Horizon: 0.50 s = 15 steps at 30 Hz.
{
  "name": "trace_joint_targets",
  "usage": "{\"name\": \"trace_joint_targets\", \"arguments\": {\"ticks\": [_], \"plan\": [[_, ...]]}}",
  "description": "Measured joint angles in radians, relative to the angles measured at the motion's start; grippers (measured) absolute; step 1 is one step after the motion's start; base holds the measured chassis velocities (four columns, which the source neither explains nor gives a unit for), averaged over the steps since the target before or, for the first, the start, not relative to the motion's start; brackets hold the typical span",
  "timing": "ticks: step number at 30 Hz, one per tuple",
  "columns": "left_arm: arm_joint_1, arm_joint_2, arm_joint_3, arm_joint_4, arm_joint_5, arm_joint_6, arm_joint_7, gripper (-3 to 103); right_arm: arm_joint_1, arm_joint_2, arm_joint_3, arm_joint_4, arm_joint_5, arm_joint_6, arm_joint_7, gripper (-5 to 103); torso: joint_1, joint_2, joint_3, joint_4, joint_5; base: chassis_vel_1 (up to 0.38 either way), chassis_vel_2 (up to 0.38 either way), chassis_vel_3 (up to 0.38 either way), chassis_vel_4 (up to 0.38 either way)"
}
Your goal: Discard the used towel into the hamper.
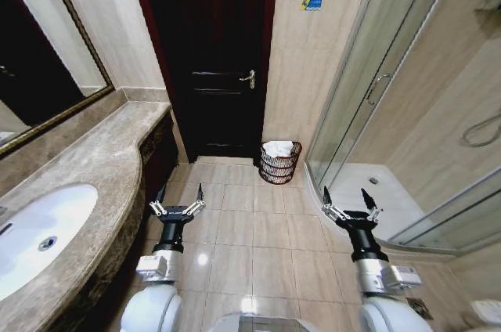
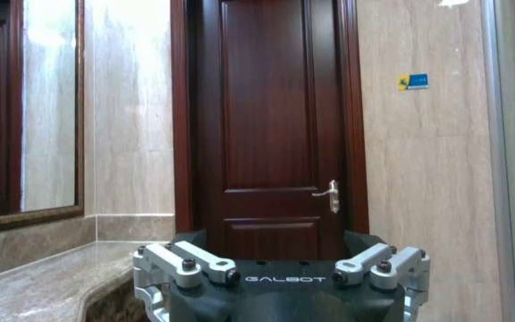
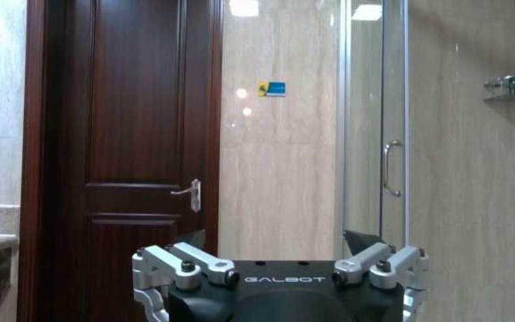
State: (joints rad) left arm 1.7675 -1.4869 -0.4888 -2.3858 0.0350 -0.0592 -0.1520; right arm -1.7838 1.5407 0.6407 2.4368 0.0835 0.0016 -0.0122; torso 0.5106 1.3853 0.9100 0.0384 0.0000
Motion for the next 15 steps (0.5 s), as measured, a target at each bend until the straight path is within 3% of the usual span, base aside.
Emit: {"name": "trace_joint_targets", "arguments": {"ticks": [15], "plan": [[0.0,0.0,0.0,0.0,0.0,0.0,0.0,100,0.0,0.0,0.0,0.0,0.0,0.0,0.0,100,0.0,0.0,0.0,0.0,0.0,0.0,0.0,0.0,0.0]]}}
